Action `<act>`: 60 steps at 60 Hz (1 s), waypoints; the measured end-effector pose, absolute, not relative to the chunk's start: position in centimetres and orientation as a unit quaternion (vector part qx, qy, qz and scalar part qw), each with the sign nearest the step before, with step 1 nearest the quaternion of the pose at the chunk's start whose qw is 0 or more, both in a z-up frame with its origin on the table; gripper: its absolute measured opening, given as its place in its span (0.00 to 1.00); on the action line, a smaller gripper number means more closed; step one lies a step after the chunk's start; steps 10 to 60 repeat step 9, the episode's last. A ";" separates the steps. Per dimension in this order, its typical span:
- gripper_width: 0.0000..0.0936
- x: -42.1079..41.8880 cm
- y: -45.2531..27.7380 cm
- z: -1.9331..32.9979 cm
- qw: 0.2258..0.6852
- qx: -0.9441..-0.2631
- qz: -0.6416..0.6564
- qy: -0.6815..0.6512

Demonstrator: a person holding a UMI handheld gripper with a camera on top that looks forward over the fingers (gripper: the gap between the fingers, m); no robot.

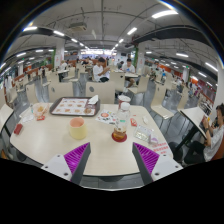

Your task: Pour water

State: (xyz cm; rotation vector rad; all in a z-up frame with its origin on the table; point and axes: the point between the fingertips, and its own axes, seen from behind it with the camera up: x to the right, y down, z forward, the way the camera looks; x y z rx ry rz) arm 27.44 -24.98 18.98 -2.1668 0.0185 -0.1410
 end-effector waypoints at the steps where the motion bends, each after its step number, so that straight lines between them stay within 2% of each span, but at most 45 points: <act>1: 0.91 27.4 -25.0 19.0 0.466 -0.883 -0.058 0.006; 60: 0.91 27.2 -25.1 19.1 0.465 -0.884 -0.051 0.008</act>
